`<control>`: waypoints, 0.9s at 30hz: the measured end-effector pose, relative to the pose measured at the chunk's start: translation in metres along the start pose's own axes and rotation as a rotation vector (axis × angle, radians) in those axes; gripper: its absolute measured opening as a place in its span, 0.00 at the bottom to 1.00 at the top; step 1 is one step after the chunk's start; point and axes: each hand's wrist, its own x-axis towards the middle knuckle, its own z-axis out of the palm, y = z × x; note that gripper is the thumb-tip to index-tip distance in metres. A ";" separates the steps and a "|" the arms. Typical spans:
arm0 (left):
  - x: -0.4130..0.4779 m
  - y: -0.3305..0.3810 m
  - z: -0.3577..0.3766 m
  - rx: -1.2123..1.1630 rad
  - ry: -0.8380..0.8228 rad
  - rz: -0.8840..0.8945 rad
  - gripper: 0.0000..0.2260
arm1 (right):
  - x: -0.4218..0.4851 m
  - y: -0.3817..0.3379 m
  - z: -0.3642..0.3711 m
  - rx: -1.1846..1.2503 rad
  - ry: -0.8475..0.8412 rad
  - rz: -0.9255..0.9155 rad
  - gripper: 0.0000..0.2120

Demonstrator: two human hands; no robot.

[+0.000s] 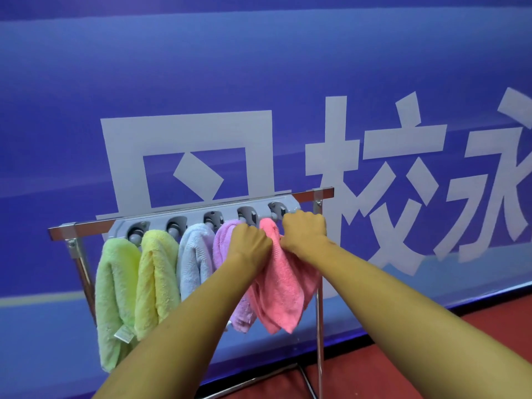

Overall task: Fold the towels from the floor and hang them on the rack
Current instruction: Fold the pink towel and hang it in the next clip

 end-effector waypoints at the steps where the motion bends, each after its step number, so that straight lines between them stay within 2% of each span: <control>1: -0.002 0.001 0.002 0.026 -0.012 0.015 0.08 | -0.002 0.003 0.004 0.023 -0.011 0.030 0.19; 4: -0.006 0.000 0.002 0.040 -0.036 0.051 0.05 | -0.010 0.009 0.008 0.030 -0.023 0.069 0.20; 8: -0.018 -0.009 -0.001 -0.021 -0.050 0.149 0.15 | -0.021 0.005 -0.004 0.050 -0.006 0.081 0.13; 12: -0.036 -0.005 0.009 0.001 -0.013 0.246 0.14 | -0.038 -0.003 -0.024 0.063 -0.040 0.086 0.14; 15: -0.054 0.011 0.015 0.051 -0.151 0.279 0.18 | -0.057 -0.009 -0.033 0.086 -0.088 0.079 0.17; 18: -0.067 0.026 0.015 -0.125 -0.452 0.275 0.18 | -0.074 -0.012 -0.037 0.130 -0.142 0.087 0.18; 19: -0.067 0.029 0.013 -0.189 -0.498 0.266 0.17 | -0.079 -0.012 -0.039 0.145 -0.158 0.096 0.18; 20: -0.066 0.029 0.008 -0.216 -0.483 0.247 0.17 | -0.083 -0.011 -0.041 0.152 -0.165 0.103 0.18; 24: -0.058 0.011 -0.025 -0.183 -0.251 0.137 0.15 | -0.095 -0.007 -0.055 0.155 -0.152 0.118 0.15; 27: -0.058 0.001 -0.048 -0.189 -0.171 0.072 0.15 | -0.104 -0.005 -0.067 0.156 -0.152 0.116 0.14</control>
